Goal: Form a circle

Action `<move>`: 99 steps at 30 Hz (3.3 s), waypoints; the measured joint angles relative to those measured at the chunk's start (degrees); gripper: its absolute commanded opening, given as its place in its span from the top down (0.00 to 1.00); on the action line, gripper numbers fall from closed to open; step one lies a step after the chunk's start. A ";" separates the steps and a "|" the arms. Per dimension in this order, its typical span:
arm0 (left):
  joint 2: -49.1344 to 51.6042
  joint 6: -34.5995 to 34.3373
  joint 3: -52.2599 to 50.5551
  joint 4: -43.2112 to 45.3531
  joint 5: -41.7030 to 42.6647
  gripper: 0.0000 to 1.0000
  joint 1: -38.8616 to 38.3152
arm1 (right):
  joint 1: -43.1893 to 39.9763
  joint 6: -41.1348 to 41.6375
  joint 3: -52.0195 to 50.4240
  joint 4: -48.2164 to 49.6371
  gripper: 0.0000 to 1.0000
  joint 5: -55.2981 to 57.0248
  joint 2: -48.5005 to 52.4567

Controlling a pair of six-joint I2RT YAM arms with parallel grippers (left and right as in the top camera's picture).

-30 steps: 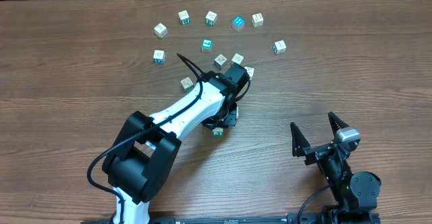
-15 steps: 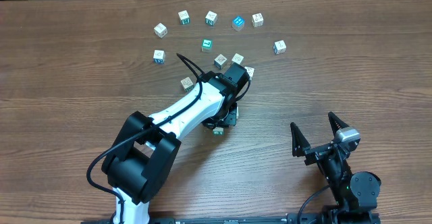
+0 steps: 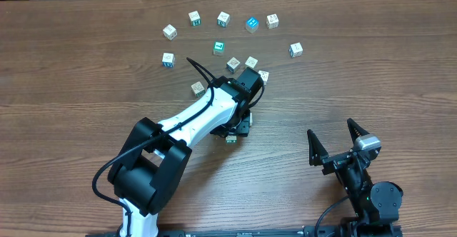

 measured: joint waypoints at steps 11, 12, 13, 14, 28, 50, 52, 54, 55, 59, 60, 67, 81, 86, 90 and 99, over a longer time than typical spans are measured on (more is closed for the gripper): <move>0.02 0.00 -0.04 -1.77 1.99 0.49 0.00 | 0.00 0.02 0.00 0.04 0.00 0.00 0.00; 0.02 -0.04 -0.04 -2.10 2.01 0.51 0.00 | 0.00 0.02 0.00 0.02 0.00 -0.02 0.00; 0.02 -0.02 -0.04 -2.38 2.14 0.51 0.00 | 0.00 0.02 0.00 0.02 0.00 -0.02 0.00; 0.02 0.00 -0.04 -2.64 2.19 0.52 0.00 | 0.00 0.02 0.00 0.04 0.00 0.00 0.00; 0.00 -0.02 -0.09 -1.49 2.27 0.80 -1.36 | 0.00 0.00 0.00 0.00 0.00 0.00 0.00; -0.11 -5.73 -0.11 1.51 2.16 0.57 -2.25 | -0.02 0.02 0.00 0.04 0.00 -0.02 0.00; -0.11 -5.97 -0.11 1.33 2.19 0.57 -2.25 | 0.00 0.02 0.00 0.04 0.00 0.00 0.00; -0.11 -5.97 -0.11 0.98 2.16 0.59 -2.25 | 0.00 0.04 0.00 -0.02 0.00 0.00 0.00; -0.11 -5.97 -0.11 0.85 2.16 0.61 -2.25 | 0.00 0.00 0.00 0.00 0.00 0.00 0.00; -0.11 -6.16 -0.11 0.83 2.16 0.68 -2.25 | 0.00 0.02 0.00 0.00 0.00 0.00 0.00; -0.11 -6.21 -0.11 0.83 2.16 0.69 -2.25 | 0.00 0.00 0.00 0.00 0.00 0.00 0.00; -0.11 -7.43 -0.11 0.90 1.92 0.68 -2.25 | -0.02 0.02 0.00 0.02 0.00 0.00 0.00; -0.11 -8.52 -0.11 1.75 0.57 0.67 -2.25 | 0.00 0.04 0.00 0.02 0.00 0.00 0.00; -0.11 -8.52 -0.11 1.75 0.55 0.66 -2.25 | 0.00 0.02 0.00 0.00 0.00 0.00 0.00; -0.11 -8.52 -0.11 1.75 0.37 0.67 -2.25 | 0.00 0.00 0.00 0.00 0.00 0.00 0.00; -0.11 -8.52 -0.11 1.90 0.35 0.67 -2.25 | 0.00 0.00 0.00 0.02 0.00 -0.02 0.00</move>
